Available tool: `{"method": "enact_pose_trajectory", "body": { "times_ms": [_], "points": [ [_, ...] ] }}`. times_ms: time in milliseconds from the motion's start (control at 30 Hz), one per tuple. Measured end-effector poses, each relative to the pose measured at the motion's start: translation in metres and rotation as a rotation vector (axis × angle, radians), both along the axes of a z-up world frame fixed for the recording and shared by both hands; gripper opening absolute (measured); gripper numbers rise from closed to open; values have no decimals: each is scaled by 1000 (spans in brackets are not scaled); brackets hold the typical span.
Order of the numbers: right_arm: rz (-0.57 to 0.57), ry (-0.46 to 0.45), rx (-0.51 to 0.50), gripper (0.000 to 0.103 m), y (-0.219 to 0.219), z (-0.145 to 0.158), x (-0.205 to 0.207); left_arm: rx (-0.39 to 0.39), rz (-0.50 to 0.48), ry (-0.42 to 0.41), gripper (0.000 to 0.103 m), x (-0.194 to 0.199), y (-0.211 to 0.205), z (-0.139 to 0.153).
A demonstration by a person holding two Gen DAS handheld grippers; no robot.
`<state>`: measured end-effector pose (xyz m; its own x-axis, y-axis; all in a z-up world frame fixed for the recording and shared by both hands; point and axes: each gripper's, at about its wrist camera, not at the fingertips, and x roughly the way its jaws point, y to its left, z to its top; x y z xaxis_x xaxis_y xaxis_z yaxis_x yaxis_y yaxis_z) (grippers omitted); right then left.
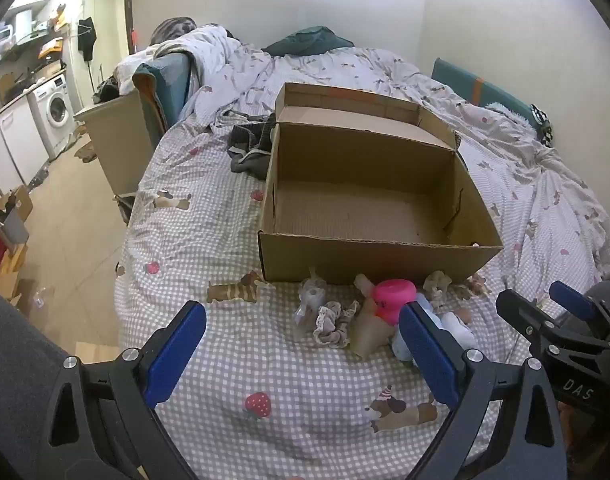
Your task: Organize soft objects
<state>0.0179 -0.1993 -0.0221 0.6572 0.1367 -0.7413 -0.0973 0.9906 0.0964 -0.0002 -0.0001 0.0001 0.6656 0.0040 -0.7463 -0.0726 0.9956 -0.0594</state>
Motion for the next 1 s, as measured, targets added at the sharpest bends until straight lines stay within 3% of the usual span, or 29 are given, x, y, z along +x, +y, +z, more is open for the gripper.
{"method": "enact_pose_trajectory", "body": {
  "times_ms": [1000],
  "points": [
    [0,-6,5,103,0,-1,0,6,14,-1,97,0,4,2]
  ]
}}
